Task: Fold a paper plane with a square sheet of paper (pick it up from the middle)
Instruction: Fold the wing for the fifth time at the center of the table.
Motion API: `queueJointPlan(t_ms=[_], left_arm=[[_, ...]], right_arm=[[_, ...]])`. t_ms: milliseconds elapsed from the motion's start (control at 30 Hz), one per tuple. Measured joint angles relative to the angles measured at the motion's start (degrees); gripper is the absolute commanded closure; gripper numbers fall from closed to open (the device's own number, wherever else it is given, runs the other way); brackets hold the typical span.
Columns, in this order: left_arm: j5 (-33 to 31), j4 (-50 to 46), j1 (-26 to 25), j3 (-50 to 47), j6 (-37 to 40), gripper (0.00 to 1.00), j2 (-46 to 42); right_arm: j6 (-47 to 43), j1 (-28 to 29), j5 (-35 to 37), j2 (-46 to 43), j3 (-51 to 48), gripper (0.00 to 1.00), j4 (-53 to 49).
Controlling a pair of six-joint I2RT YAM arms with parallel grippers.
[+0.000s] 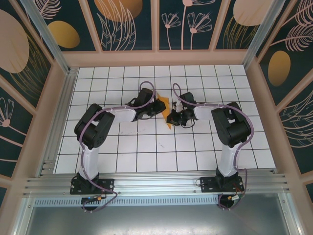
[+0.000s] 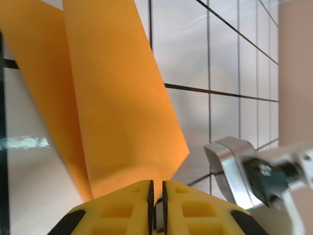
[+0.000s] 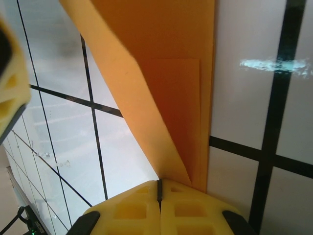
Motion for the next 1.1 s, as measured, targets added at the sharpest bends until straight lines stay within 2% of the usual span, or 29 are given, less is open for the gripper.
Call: queueJointPlan(t_ms=[300, 567, 900, 1100], left_arm=[[1.07, 0.57, -1.4, -1.14, 1.36, 0.87, 0.5], [1.07, -1.62, -1.79, 0.28, 2.43, 0.89, 4.74], [-3.98, -9.38, -1.97, 5.55, 3.39, 0.9, 5.79], [-4.04, -13.46, -0.57, 11.15, 6.01, 0.89, 8.5]], right_arm=[[0.17, -0.15, -0.17, 0.87, 1.31, 0.93, -1.95], [0.09, -0.13, -0.2, 1.7, 3.1, 0.93, -4.59], [-0.28, 0.13, 0.55, 1.99, 3.85, 0.93, -5.84], [-0.48, 0.24, 0.94, 1.99, 3.67, 0.94, -5.53]])
